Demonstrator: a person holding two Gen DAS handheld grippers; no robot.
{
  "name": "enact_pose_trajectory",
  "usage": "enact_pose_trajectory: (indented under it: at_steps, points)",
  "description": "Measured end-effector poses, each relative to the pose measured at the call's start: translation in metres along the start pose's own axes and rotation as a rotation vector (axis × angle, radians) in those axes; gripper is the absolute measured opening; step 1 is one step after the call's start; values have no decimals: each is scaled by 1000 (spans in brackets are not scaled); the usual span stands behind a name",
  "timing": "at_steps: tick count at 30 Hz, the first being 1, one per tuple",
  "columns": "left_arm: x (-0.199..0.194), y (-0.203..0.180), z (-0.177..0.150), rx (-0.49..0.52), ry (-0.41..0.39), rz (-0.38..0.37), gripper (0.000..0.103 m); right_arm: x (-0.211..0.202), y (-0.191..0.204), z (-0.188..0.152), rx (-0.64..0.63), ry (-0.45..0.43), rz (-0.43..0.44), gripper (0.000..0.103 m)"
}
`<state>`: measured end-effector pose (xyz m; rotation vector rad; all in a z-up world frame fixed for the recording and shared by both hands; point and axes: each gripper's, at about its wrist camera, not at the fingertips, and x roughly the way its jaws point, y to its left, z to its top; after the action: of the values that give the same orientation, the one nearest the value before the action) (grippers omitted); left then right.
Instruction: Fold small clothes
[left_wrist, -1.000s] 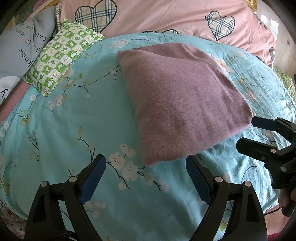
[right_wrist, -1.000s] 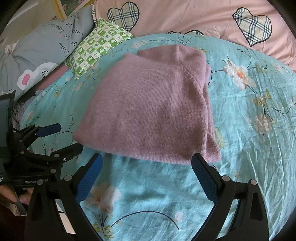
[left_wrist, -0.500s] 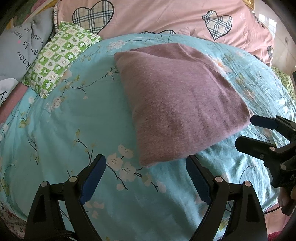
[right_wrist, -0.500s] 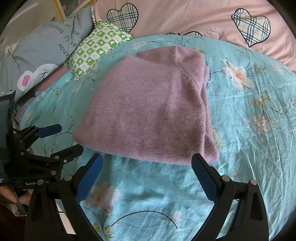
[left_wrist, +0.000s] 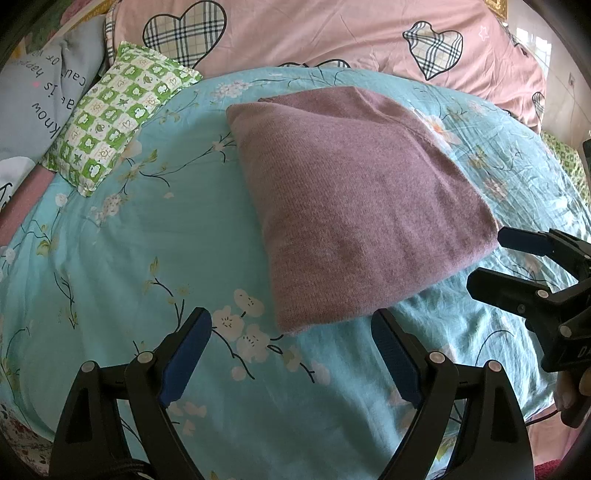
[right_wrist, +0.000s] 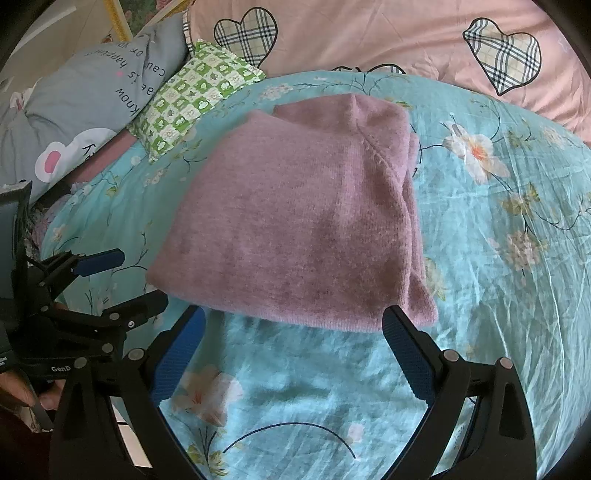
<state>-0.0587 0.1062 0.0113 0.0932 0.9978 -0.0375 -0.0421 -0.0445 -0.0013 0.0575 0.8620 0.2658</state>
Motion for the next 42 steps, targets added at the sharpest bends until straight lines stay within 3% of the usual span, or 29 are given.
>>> enact_pose_trajectory:
  at_steps: [42]
  points:
    - [-1,-1,9,8,8,-28,89,-4,-1,8,11,-21,5,97]
